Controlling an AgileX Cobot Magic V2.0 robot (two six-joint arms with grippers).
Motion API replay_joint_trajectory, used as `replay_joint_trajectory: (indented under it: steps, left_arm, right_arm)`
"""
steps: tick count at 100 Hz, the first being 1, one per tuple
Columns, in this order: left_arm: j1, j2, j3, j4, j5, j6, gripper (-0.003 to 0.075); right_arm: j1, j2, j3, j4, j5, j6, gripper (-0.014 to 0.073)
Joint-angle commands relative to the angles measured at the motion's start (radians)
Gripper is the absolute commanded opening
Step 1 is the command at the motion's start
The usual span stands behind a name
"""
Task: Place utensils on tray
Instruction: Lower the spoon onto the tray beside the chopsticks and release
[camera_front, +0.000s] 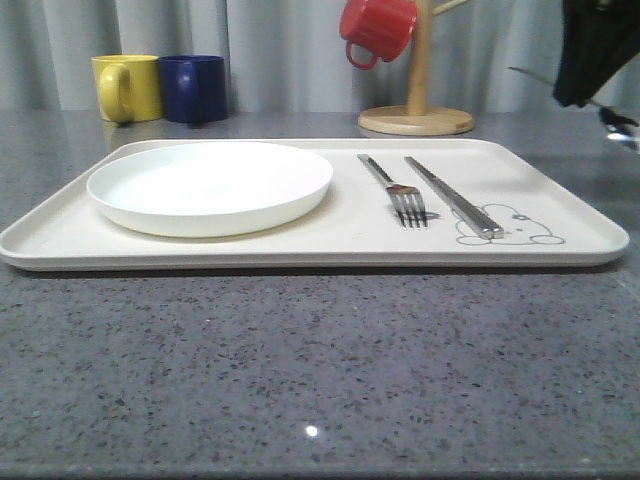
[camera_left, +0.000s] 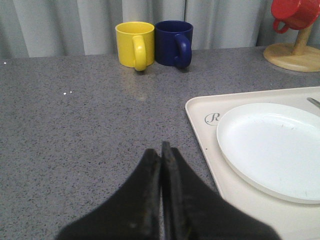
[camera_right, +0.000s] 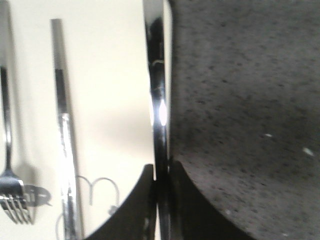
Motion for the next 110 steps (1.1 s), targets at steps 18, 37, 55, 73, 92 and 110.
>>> replay_joint_trajectory:
  steps: [18,37,55,73,92,110]
  left_arm:
    - [0.0,0.003,-0.028,-0.011,-0.078,0.0,-0.0019]
    - [0.0,0.003,-0.028,-0.011,-0.078,0.0,-0.0019]
    - [0.0,0.003,-0.028,-0.011,-0.078,0.0,-0.0019]
    - [0.0,0.003,-0.028,-0.011,-0.078,0.0,-0.0019]
    - [0.0,0.003,-0.028,-0.011,-0.078,0.0,-0.0019]
    - [0.0,0.003,-0.028,-0.011,-0.078,0.0,-0.0019]
  right_arm:
    - [0.087,0.045,-0.024,0.0,-0.075,0.047,-0.0036]
    - [0.092,0.087,-0.024,-0.006,-0.078,0.056,-0.0036]
    - [0.092,0.107,-0.024,-0.009,-0.074,0.056,-0.0005]
    - [0.092,0.108,-0.024,-0.009,-0.068,0.056,0.0192]
    - [0.092,0.106,-0.024,-0.01,-0.074,0.056,0.033]
    - [0.092,0.074,-0.024,-0.032,-0.086,0.056,0.033]
